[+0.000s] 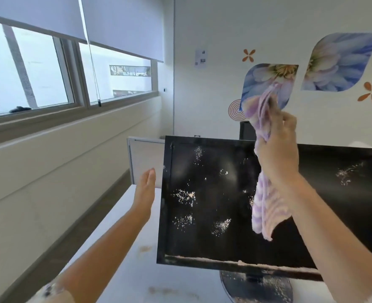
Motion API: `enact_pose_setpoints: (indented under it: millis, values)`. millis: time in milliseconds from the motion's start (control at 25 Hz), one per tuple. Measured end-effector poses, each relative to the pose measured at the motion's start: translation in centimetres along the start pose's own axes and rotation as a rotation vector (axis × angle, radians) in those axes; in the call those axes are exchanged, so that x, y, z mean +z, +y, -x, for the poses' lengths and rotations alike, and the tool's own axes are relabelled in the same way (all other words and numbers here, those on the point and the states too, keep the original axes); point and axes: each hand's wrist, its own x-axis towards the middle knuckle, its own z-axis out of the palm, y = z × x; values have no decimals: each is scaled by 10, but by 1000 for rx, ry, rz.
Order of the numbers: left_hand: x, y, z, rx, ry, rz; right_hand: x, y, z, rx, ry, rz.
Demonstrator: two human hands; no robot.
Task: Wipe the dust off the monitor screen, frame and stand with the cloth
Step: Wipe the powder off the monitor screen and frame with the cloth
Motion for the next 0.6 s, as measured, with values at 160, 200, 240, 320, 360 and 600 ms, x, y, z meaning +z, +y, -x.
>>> enact_pose_setpoints:
  millis: [160,200,240,320,360,600]
  values:
    - [-1,49,-48,118,-103,6,52,-25,-29,-442,-33,231]
    - [1,59,-55,134,-145,12,65,-33,-36,-545,-103,279]
    - [3,66,-61,145,-182,23,79,-42,-42,-626,-208,329]
    - [10,72,-69,157,-201,27,104,-52,-44,-684,-442,373]
    - [12,71,-72,166,-186,18,115,-54,-42,-670,-528,366]
    - [12,60,-81,211,-149,45,141,-60,-23,-517,-613,122]
